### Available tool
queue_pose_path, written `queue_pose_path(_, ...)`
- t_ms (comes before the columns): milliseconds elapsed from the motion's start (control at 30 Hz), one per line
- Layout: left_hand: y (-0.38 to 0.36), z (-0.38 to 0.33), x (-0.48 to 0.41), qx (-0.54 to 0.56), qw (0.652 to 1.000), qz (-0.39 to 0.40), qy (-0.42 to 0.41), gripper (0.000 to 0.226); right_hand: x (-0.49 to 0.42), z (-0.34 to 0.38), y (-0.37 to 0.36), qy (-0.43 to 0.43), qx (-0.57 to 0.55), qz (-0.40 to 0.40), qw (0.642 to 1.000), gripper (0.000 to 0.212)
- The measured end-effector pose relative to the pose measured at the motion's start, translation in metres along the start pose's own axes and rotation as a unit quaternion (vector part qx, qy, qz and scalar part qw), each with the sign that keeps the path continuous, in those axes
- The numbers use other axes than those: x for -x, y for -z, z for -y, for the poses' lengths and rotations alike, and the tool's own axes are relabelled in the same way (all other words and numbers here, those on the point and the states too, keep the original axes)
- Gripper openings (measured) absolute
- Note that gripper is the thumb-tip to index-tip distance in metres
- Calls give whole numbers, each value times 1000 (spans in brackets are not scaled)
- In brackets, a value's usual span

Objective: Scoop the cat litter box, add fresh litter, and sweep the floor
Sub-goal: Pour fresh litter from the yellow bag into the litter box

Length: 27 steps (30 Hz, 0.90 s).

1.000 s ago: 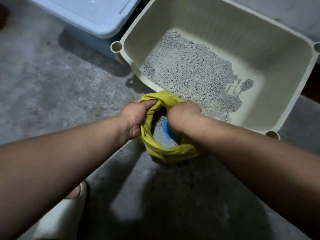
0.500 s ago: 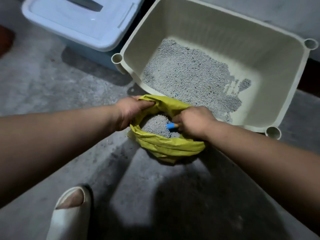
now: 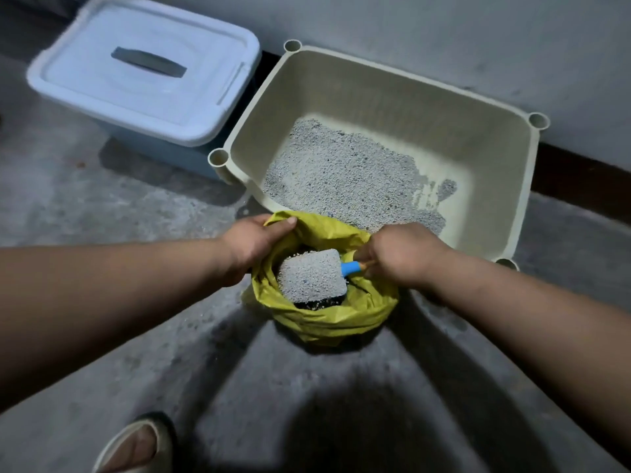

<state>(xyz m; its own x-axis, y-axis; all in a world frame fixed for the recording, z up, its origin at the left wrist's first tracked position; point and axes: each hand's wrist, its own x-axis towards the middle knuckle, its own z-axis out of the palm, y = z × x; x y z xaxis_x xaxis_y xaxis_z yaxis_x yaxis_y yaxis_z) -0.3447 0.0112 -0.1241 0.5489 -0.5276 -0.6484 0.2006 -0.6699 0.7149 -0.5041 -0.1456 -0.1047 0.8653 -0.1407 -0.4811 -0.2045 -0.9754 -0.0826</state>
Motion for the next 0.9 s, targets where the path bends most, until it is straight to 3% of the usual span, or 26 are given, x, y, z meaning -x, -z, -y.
queue_pose_path(233,-2,-6,-14,-18,1000,-19,-12,64,5,-5,-3,-32,-20,-9,999,32)
queue_pose_path(333,-4,-10,-19,-20,999,-1,-25,47,5,-9,-5,-53,-46,3,998,33)
queue_pose_path(433,-4,-12,-28,-2,1000,-4,-18,81,6,-16,-3,-78,-74,6,994,34)
queue_pose_path(500,-4,-10,-36,9,1000,-1,-16,91,8,-21,2,-97,-84,1,992,34)
queue_pose_path(667,-8,-18,-35,12,1000,-21,-8,46,14,-43,12,-140,-122,-36,982,26)
queue_pose_path(900,-9,-19,-36,20,999,-24,-7,53,14,-77,19,-228,-153,-91,957,14)
